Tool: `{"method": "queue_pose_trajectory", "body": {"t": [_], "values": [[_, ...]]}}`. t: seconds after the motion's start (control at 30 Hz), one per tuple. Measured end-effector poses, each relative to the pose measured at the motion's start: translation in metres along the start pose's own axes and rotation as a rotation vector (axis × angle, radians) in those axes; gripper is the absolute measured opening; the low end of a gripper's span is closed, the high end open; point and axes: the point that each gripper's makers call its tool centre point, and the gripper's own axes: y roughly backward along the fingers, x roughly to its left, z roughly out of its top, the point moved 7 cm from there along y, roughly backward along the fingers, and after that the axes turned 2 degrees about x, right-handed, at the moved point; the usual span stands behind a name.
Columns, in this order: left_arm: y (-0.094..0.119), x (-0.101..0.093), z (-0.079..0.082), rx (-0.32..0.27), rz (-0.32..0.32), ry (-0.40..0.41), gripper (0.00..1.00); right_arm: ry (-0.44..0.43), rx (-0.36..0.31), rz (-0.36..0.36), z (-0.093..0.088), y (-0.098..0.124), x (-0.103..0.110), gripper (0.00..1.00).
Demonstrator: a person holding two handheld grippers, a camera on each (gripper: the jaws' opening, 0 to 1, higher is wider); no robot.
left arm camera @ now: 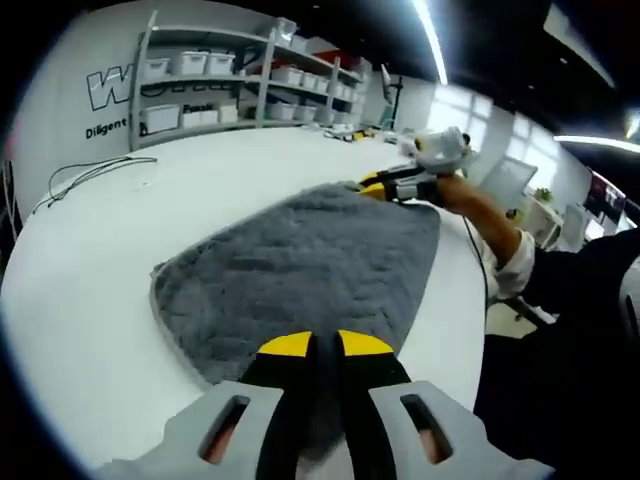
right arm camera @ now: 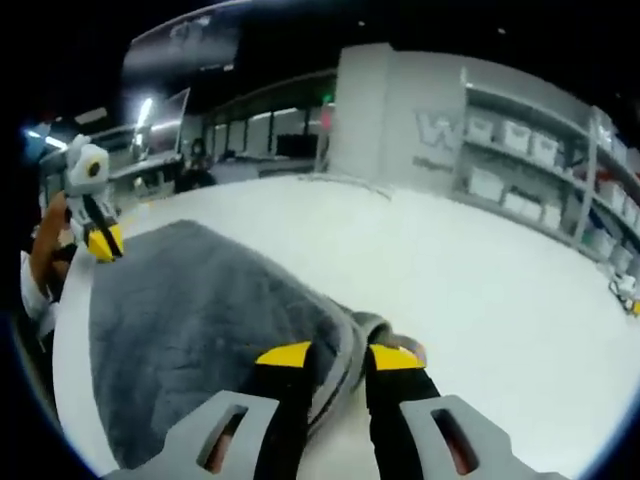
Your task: Open the folded towel by lifting each exposed corner and separating the folded layers until the towel lies flat within the target outline without major curled edges
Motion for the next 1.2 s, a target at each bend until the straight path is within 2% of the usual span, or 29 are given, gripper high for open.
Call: {"method": "queue_pose_trajectory", "body": {"t": [0.03,0.07,0.13,0.37,0.43,0.5,0.7,0.73,0.93,1.2], "values": [[0.002,0.002,-0.001,0.011,-0.009,0.015,0.01,0.007,0.001,0.004,-0.001,0.001,0.0,0.11],[0.005,0.014,0.0,0.007,-0.012,0.024,0.01,0.011,0.0,0.008,-0.001,0.001,0.001,0.09],[0.006,0.024,0.001,0.014,-0.023,0.051,0.01,0.01,-0.002,0.007,-0.001,0.002,0.001,0.08],[0.002,0.033,0.0,0.037,-0.013,0.066,0.01,0.011,-0.02,0.0,-0.005,0.0,0.006,0.04],[0.0,0.036,0.0,0.042,-0.012,0.075,0.01,0.046,-0.01,-0.011,-0.005,-0.001,0.008,0.03],[-0.002,0.028,-0.002,0.045,-0.005,0.077,0.01,0.042,0.002,-0.015,-0.004,-0.001,0.007,0.03],[-0.001,0.033,0.0,0.055,0.029,0.078,0.01,0.079,0.032,-0.018,-0.005,-0.002,0.005,0.02],[-0.002,0.028,-0.001,0.057,0.035,0.082,0.01,0.084,0.034,-0.02,-0.005,-0.002,0.006,0.02],[-0.001,0.029,-0.002,0.056,0.035,0.093,0.01,0.09,0.021,-0.035,-0.007,-0.001,0.008,0.01],[0.001,0.028,-0.002,0.079,0.074,0.071,0.01,0.08,0.002,-0.039,-0.008,-0.001,0.005,0.0]]}}
